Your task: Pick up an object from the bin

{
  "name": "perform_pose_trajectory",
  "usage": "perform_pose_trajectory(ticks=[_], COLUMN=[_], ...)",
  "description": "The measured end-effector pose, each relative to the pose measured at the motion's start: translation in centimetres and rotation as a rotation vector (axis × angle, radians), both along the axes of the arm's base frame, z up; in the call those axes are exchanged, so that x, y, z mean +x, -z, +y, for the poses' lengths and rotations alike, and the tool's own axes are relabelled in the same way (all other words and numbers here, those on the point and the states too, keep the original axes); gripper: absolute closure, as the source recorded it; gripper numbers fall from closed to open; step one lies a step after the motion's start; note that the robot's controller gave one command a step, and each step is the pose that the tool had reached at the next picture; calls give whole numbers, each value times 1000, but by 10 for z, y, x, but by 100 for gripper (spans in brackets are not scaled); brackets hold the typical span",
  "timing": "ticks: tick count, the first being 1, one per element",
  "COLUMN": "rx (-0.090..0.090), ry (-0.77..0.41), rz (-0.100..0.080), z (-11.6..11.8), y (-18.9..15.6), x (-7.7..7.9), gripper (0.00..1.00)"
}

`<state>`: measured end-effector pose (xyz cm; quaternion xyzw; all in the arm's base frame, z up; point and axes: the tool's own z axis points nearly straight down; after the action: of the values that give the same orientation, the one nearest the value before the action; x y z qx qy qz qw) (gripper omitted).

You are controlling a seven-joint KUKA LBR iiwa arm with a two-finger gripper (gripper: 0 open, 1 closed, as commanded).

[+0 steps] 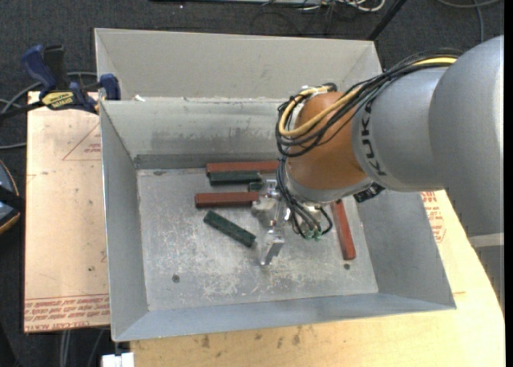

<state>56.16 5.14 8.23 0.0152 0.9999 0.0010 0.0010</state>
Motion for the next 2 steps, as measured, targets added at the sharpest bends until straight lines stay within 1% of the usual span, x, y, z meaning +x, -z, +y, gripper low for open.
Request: perform_pose_trajectory(ticks=[1,2], rx=[0,0], ry=[0,0], rz=[3,0], z=[0,0], y=[-1,0], x=[0,0], gripper=[100,0])
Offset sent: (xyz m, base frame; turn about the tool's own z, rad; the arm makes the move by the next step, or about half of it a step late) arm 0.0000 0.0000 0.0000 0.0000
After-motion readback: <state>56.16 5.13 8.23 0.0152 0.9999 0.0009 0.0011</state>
